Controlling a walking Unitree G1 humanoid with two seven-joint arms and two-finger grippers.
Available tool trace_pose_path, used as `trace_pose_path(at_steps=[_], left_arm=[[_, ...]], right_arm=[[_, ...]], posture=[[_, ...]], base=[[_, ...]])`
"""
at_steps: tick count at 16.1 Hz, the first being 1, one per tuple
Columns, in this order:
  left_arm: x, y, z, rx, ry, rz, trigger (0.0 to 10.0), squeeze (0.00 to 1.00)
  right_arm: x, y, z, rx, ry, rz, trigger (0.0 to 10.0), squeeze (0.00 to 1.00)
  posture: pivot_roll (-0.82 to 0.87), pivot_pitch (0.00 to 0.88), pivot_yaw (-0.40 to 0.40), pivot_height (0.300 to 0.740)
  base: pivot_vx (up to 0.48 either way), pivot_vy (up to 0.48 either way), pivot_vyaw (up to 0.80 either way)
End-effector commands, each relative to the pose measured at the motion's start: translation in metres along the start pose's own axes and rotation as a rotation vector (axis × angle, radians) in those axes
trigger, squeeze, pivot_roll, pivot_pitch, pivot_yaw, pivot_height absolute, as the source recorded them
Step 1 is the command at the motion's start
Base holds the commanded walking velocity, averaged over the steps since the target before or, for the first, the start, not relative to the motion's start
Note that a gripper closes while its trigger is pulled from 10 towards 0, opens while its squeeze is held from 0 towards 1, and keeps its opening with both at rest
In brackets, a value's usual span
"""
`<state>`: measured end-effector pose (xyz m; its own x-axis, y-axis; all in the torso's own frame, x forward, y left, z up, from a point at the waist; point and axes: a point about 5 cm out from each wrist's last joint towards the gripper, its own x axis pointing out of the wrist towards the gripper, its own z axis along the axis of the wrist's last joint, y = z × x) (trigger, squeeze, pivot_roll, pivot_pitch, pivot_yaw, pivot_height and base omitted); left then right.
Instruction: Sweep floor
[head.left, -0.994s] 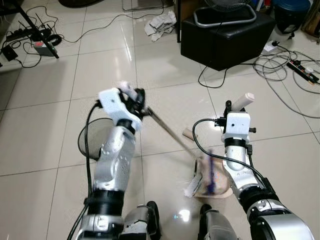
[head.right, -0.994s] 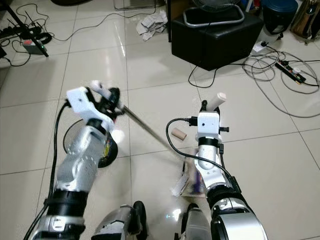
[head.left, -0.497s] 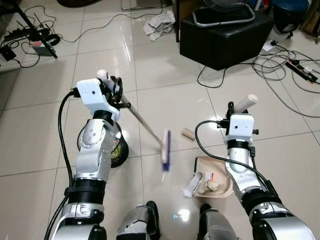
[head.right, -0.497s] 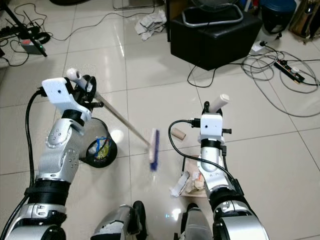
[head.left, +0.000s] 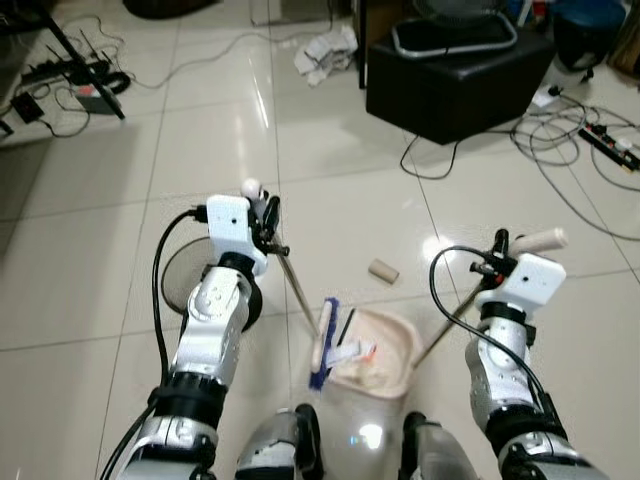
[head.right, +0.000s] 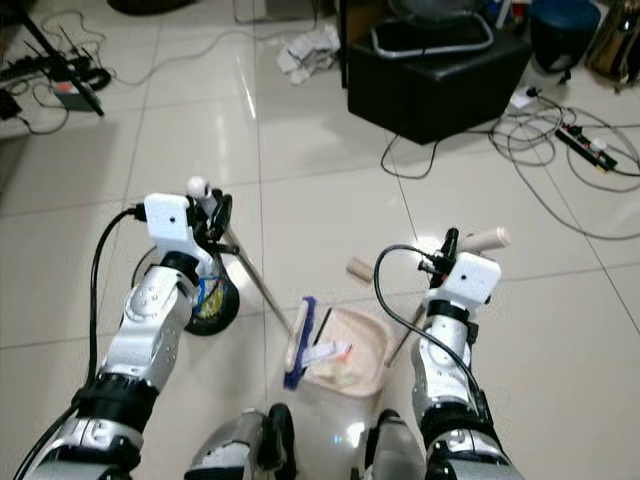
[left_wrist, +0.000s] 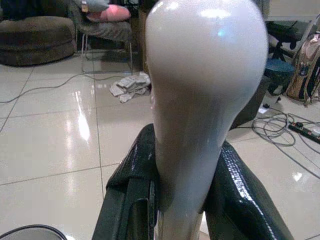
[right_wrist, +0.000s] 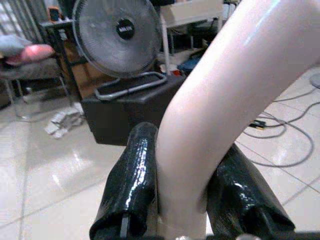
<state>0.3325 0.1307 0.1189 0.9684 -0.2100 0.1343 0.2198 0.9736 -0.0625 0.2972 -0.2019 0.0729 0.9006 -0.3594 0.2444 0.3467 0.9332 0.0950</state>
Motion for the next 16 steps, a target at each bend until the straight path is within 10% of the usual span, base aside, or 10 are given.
trace_pose_path(at_steps=[1, 16], left_arm=[[-0.003, 0.008, -0.007, 0.030, 0.024, 0.007, 10.0, 0.00], [-0.037, 0.038, -0.029, 0.179, 0.059, -0.044, 10.0, 0.00]], right_arm=[[0.000, -0.003, 0.009, 0.033, -0.061, -0.003, 10.0, 0.00], [-0.011, -0.037, 0.082, 0.227, -0.240, -0.093, 10.0, 0.00]], posture=[[0.04, 0.120, 0.120, 0.740], [-0.07, 0.050, 0.164, 0.740]], base=[[0.000, 0.000, 0.00], [0.000, 0.000, 0.00]])
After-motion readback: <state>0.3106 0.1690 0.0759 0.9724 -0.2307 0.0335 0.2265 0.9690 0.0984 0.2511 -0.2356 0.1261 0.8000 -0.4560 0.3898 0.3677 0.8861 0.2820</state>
